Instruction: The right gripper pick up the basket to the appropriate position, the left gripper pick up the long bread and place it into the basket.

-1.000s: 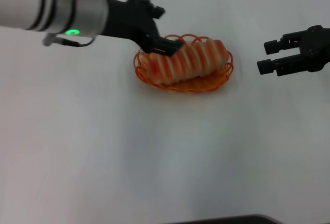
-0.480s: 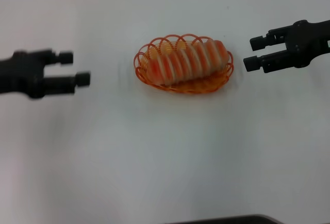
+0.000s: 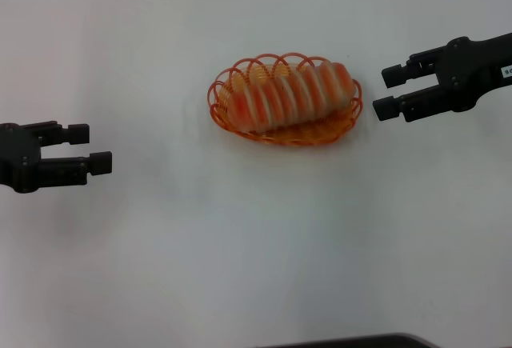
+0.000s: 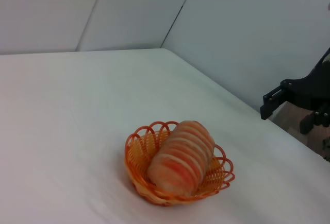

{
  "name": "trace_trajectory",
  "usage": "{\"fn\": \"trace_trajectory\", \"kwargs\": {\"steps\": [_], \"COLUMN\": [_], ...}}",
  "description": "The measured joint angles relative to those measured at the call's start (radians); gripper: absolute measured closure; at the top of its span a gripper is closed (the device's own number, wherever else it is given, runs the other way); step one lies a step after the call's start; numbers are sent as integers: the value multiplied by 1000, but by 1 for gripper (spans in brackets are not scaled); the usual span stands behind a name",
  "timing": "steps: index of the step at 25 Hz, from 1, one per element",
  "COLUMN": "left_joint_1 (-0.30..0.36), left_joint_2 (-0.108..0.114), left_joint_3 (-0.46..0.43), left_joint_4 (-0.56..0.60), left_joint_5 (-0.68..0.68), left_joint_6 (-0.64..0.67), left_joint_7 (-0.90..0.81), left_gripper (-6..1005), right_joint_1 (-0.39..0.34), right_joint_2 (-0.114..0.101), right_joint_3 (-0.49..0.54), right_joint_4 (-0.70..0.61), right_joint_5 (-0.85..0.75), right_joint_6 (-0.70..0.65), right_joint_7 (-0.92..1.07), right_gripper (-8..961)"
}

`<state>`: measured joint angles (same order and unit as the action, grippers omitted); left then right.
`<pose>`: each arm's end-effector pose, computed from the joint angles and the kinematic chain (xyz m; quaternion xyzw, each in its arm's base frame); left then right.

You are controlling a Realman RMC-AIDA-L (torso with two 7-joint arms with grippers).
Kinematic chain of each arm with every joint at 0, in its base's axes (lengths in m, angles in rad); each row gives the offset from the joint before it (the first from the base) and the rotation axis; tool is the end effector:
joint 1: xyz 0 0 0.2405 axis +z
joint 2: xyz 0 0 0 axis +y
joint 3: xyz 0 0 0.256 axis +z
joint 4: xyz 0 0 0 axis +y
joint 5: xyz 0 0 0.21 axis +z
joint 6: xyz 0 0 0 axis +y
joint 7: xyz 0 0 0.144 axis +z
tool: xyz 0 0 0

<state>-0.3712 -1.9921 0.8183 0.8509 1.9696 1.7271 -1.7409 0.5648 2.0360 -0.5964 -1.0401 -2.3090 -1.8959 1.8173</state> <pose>-0.2888 0.2905 0.0462 -0.9190 -0.3348 -0.1978 0.0659 0.2508 0.3209 0.0724 -0.9477 0.2935 0.1104 0.0599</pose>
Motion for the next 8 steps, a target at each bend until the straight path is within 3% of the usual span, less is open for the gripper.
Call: {"fn": "trace_trajectory", "kwargs": {"steps": [8], "left_joint_1": [-1], "left_joint_2": [-3], "left_joint_3": [0], "left_joint_4": [-2], "left_joint_5": [0], "left_joint_6": [10], "left_joint_7": [-2], "left_gripper": [157], "right_joint_1": [-8], "right_joint_2": [-1], "right_joint_3": [-1], "right_joint_4": [0], "right_joint_5": [-1], "right_joint_6": [-2], "right_joint_7": [2], "right_gripper": [205]}}
